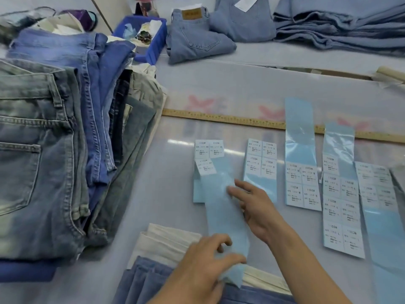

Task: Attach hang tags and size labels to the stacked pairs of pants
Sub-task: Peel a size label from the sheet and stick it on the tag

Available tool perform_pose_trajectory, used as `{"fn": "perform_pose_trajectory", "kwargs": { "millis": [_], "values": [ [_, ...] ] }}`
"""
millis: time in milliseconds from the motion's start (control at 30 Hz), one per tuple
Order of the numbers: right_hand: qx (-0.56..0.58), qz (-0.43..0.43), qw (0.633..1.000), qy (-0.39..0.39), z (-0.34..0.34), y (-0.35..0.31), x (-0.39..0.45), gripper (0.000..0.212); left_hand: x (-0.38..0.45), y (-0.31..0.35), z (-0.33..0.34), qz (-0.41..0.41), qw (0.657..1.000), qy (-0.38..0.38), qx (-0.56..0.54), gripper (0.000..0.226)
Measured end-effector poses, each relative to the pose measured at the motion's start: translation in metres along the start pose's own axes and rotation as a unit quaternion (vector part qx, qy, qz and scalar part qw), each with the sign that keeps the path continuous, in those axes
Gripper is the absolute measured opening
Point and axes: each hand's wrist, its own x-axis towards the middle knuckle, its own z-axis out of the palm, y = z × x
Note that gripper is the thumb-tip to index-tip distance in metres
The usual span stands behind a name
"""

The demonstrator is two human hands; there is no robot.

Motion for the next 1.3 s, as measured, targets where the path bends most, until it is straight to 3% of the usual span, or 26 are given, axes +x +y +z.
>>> {"fn": "perform_pose_trajectory", "kwargs": {
  "millis": [67, 100, 167, 233, 333, 400, 700, 933, 1167, 1300],
  "values": [
    [-0.026, -0.009, 1.0, 0.011, 0.001, 0.01, -0.003, 0.019, -0.02, -0.005, 0.009, -0.034, 0.993, -0.009, -0.112, 0.047],
    [-0.035, -0.016, 0.999, 0.009, 0.003, 0.013, -0.006, 0.018, -0.024, -0.008, 0.007, -0.035, 0.985, 0.045, -0.163, 0.048],
    [-0.052, -0.035, 0.998, 0.006, 0.005, 0.018, -0.012, 0.014, -0.02, -0.016, -0.008, -0.081, 0.941, 0.229, -0.237, 0.044],
    [-0.068, -0.045, 0.997, 0.008, 0.006, 0.021, -0.017, 0.014, 0.0, -0.026, -0.026, -0.115, 0.92, 0.333, -0.171, 0.042],
    [-0.07, -0.053, 0.996, -0.015, 0.005, 0.021, -0.02, 0.024, 0.038, -0.032, -0.039, -0.09, 0.95, 0.296, -0.037, 0.055],
    [-0.065, -0.07, 0.995, -0.041, 0.005, 0.017, -0.02, 0.019, 0.054, -0.031, -0.038, -0.058, 0.963, 0.261, -0.003, 0.051],
    [-0.104, -0.121, 0.986, -0.049, 0.008, 0.004, -0.014, 0.01, 0.047, -0.03, -0.031, -0.048, 0.954, 0.292, -0.048, 0.033],
    [-0.047, -0.107, 0.991, -0.059, 0.016, 0.012, -0.018, 0.014, 0.041, -0.033, -0.033, -0.044, 0.95, 0.306, 0.051, 0.02],
    [-0.118, -0.111, 0.986, -0.032, 0.017, 0.014, -0.019, 0.013, 0.038, -0.029, -0.041, -0.041, 0.939, 0.321, 0.119, 0.002],
    [-0.135, -0.114, 0.984, -0.029, 0.019, 0.013, -0.021, 0.013, 0.038, -0.032, -0.047, -0.025, 0.954, 0.278, 0.107, 0.012]
  ]
}}
